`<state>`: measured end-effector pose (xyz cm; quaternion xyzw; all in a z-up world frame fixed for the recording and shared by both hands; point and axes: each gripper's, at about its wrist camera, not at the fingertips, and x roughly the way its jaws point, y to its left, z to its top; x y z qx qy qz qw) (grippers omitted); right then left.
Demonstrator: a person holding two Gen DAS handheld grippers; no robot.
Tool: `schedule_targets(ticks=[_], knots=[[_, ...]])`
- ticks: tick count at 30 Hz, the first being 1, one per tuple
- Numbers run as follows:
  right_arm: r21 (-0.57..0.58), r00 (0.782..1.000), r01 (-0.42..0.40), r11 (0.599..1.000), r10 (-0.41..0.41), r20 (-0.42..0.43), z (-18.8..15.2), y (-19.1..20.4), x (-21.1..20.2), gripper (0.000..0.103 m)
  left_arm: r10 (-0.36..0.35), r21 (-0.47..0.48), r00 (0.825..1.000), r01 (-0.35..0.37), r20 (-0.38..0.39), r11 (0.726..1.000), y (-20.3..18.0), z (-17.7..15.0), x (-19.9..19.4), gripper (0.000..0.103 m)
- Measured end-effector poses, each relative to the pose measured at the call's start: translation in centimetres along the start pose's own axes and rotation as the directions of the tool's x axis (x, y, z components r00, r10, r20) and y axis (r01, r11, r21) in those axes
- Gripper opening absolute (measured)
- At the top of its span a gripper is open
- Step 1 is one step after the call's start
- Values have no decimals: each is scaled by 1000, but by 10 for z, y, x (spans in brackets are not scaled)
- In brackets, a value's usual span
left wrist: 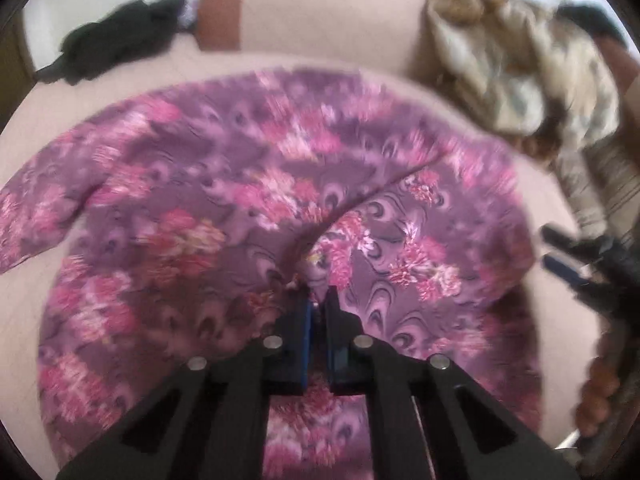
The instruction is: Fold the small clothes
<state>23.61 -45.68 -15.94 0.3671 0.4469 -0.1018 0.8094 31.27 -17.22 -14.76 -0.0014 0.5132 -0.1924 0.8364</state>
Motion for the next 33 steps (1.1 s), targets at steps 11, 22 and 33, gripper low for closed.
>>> schedule_targets(ticks=[11,22,33], knots=[[-251,991,126,960,-108,82,-24,49,-15,64,-14,-119,998,21,58,993,49,-33,-65,5],[-227,997,69,971,-61,42,-22,49,-14,64,191,-84,981,-188,23,978,51,-33,-57,66],[248,983,-157,956,176,-57,15,-60,-1,64,23,197,994,-44,111,979,-74,85,-34,80]])
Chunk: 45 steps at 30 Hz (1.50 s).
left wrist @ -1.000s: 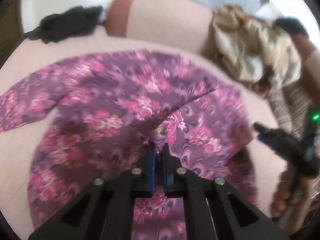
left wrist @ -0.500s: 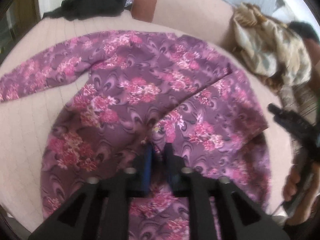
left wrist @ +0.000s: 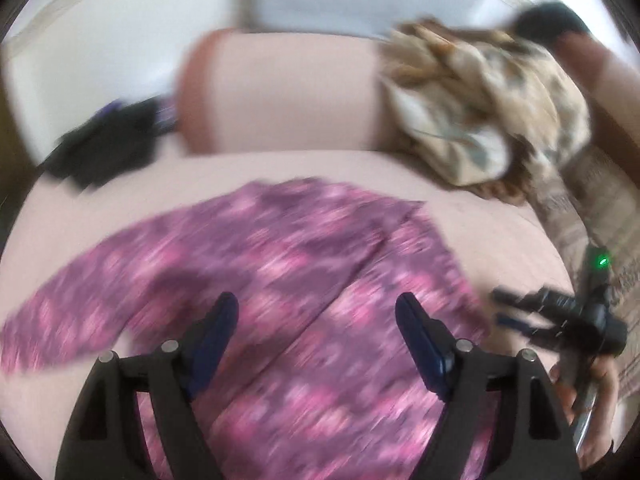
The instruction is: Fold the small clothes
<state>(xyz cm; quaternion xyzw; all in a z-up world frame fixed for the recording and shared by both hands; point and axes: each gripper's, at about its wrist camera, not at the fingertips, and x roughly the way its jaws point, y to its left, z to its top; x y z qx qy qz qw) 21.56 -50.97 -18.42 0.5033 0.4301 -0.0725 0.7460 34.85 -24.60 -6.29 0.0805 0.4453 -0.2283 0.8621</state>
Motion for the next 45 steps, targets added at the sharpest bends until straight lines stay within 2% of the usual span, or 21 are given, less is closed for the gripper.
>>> schedule_targets(ticks=[3,5,7,12,13,14,16,17,20,22,23,24,26,28,30,32,34,36,39,42,45], knots=[[123,996,-55,991,62,-60,3,-23,14,55,-17,108,997,25,-76,994,-44,44,56,80],[159,991,-90,983,105,-87,1,-25,20,55,-50,116,990,65,-131,991,-62,66,89,80],[159,986,-103,982,122,-114,-4,-22,25,51,-82,113,975,107,-205,988,-82,86,130,80],[201,977,-134,970,164,-138,-10,-19,44,41,-128,79,934,164,-335,983,-121,99,210,79],[216,974,-144,966,177,-140,-9,-21,46,37,-134,73,922,171,-362,982,-124,98,221,68],[226,973,-148,963,183,-141,-8,-22,49,31,-122,70,910,162,-397,984,-127,96,233,38],[235,975,-138,962,173,-138,-8,-26,50,16,-71,76,912,111,-404,991,-127,97,241,11],[233,977,-131,964,165,-135,-6,-28,50,10,-130,42,905,161,-404,986,-124,101,237,4],[224,989,-122,967,137,-52,0,-28,30,7,-310,-100,917,294,-253,951,-98,128,194,4],[150,994,-101,983,94,54,7,-16,4,7,-395,-175,902,366,-175,914,-83,144,176,4],[109,992,-80,991,69,105,11,-9,-7,7,-403,-195,900,370,-168,908,-81,146,177,4],[64,987,-44,997,34,156,13,0,-17,7,-381,-195,907,346,-182,918,-83,146,184,5],[11,986,14,1000,-15,164,14,9,-15,10,-265,-121,925,240,-274,963,-94,137,208,11],[-37,989,136,990,-134,64,18,10,10,16,-169,-64,923,156,-346,986,-93,126,218,13],[-10,988,156,988,-157,-15,17,-1,24,38,-217,-109,936,194,-277,975,-71,121,191,21],[34,991,132,991,-132,1,18,-8,18,49,-198,-80,955,185,-222,979,-53,114,156,62],[14,992,118,993,-119,39,20,0,6,58,-95,-8,989,95,-115,995,-28,96,107,75],[-29,990,112,993,-108,95,15,11,-11,58,11,64,998,-7,-67,998,-3,63,66,75],[-81,988,88,993,-77,131,5,28,-27,58,109,51,991,-106,-71,993,43,3,30,76],[-168,995,27,985,-10,102,-19,51,-29,60,119,-21,982,-123,-146,992,75,-57,24,76],[-250,998,-58,967,59,-3,-46,73,-4,60,90,-65,972,-106,-218,992,92,-107,37,76]])
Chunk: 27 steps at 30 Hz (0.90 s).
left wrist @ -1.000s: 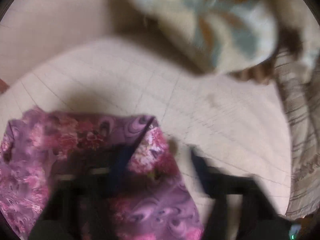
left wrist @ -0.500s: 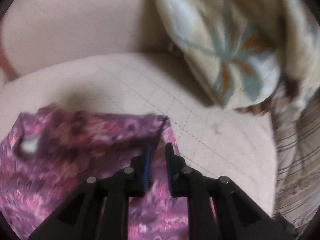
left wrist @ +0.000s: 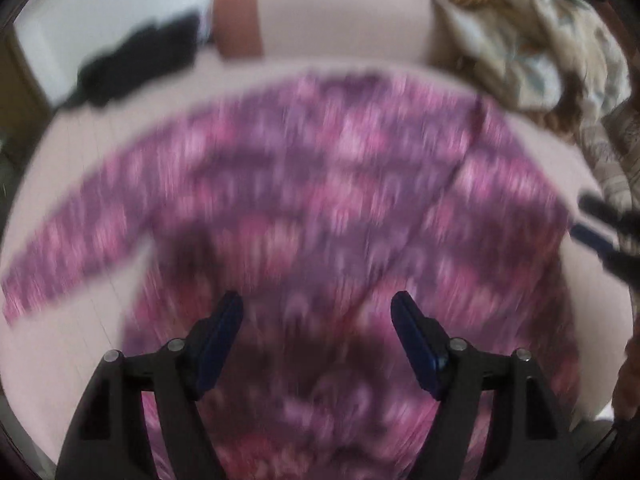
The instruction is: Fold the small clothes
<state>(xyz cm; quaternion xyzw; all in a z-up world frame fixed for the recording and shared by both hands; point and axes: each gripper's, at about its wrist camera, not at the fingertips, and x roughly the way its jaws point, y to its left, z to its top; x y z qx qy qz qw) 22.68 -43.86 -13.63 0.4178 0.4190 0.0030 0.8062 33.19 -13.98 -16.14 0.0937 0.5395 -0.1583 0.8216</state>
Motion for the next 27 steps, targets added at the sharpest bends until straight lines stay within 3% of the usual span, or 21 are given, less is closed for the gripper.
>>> schedule_targets(ticks=[4,6,7,8,10,14,16,18,19,21,24,26,27], knots=[[-39,991,-32,999,26,-134,-19,14,44,55,-60,-54,998,58,-31,997,0,-25,27,65],[-77,984,-9,997,-5,-180,-27,18,62,53,-100,-78,994,103,35,992,1,-29,20,46],[-91,982,-2,996,-15,-189,-28,18,68,53,-134,-61,990,136,36,989,-1,-30,18,22],[-113,980,6,994,-29,-199,-30,20,74,53,-167,-47,986,168,27,985,-4,-28,17,13],[-154,975,20,988,-53,-215,-34,23,81,53,-153,-7,988,153,36,988,-9,-28,9,8],[-199,971,35,979,-81,-226,-41,25,87,50,-196,36,973,193,124,981,-4,-30,-33,7],[-232,973,29,972,-80,-216,-46,34,88,50,-167,17,972,166,165,986,5,-36,-44,8],[-258,969,-17,966,-47,-242,-50,41,90,50,-123,6,982,123,147,992,12,-39,-34,19],[-256,966,-25,966,-43,-256,-52,43,92,50,-83,-9,992,84,97,996,16,-41,-21,30],[-278,956,-9,961,-74,-285,-60,43,102,50,-59,-58,997,61,44,996,25,-46,-10,30],[-350,961,10,937,-106,-255,-63,54,96,53,-133,-105,986,144,104,984,37,-50,-29,39],[-393,969,-7,920,-90,-229,-66,64,90,63,-129,-125,982,147,138,981,45,-47,-43,60],[-417,973,-18,909,-81,-218,-69,71,88,64,-115,-142,981,138,156,980,51,-47,-52,64]])
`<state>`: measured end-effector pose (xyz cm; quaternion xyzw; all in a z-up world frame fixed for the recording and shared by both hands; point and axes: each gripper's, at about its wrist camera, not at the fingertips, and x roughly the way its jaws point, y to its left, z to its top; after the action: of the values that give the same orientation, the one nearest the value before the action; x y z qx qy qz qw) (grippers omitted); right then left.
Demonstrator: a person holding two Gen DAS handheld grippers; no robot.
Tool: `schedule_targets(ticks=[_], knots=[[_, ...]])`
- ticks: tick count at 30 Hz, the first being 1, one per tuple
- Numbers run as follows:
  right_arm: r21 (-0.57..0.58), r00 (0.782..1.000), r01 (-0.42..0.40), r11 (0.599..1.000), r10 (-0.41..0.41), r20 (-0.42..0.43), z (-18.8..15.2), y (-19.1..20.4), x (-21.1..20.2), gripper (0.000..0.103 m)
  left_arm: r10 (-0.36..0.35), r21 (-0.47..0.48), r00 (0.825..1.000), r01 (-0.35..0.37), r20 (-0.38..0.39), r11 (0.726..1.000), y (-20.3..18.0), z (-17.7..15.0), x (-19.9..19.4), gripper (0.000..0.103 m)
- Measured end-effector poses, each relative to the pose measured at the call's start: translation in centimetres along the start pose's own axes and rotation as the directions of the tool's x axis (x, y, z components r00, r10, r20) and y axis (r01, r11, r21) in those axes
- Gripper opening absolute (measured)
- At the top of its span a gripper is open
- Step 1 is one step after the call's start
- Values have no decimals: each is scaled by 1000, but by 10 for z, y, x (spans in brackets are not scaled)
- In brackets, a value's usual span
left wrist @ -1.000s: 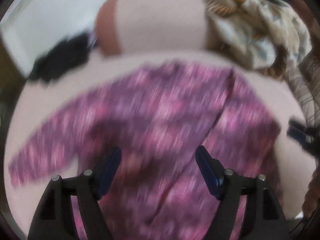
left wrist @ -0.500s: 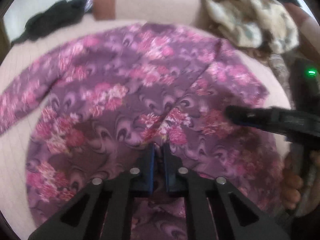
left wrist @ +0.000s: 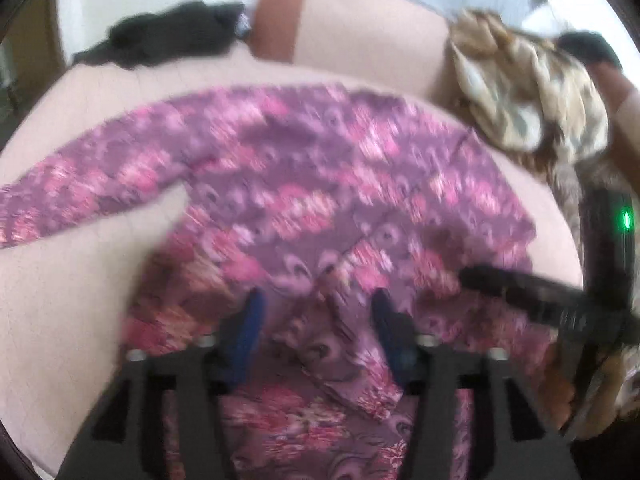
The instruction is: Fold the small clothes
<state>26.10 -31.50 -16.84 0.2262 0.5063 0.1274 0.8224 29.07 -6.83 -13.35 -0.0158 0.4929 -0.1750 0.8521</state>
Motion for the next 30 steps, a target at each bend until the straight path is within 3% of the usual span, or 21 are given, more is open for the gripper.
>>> schedule_targets(ticks=[5,7,11,13,15,16,18,19,23,25,26,27,28,29,30], knots=[[-84,999,28,996,-25,36,-8,45,-6,76,35,-169,998,-26,55,985,53,20,-23,74],[-67,998,32,997,-29,47,-11,64,-7,79,63,-266,995,-39,79,963,86,24,-31,74],[-60,998,46,997,-43,50,-9,111,0,82,199,-403,977,-155,70,902,148,31,-44,74],[-110,997,70,992,-65,49,-3,147,7,83,222,-485,973,-167,57,858,184,29,-50,77],[-153,997,74,985,-68,44,5,181,16,86,234,-579,972,-188,5,793,230,30,-49,79],[-157,998,60,986,-55,36,9,191,21,88,249,-594,968,-210,-16,777,248,32,-46,79],[-153,1000,-6,988,7,5,19,211,32,89,309,-602,946,-305,-100,738,290,37,-37,80],[-147,1000,-22,989,21,-7,22,216,37,89,324,-624,933,-349,-158,699,313,36,-31,80],[-121,998,-39,992,32,-56,34,231,66,89,273,-731,941,-329,-201,598,372,21,-18,80],[-99,996,-38,994,30,-81,36,232,84,89,295,-744,944,-303,-149,596,374,22,-18,83],[-88,995,-46,995,37,-93,37,231,91,89,309,-734,942,-299,-127,610,371,25,-16,83],[-76,994,-53,996,45,-104,37,231,98,89,313,-711,944,-288,-101,641,366,31,-11,83],[-63,992,-57,996,50,-112,37,231,104,89,316,-697,944,-288,-93,657,363,35,-8,77],[-55,992,-58,997,51,-117,38,230,108,88,317,-687,945,-287,-87,668,361,38,-7,60],[-48,991,-58,997,51,-120,37,230,110,87,319,-684,944,-288,-86,670,361,40,-6,51]])
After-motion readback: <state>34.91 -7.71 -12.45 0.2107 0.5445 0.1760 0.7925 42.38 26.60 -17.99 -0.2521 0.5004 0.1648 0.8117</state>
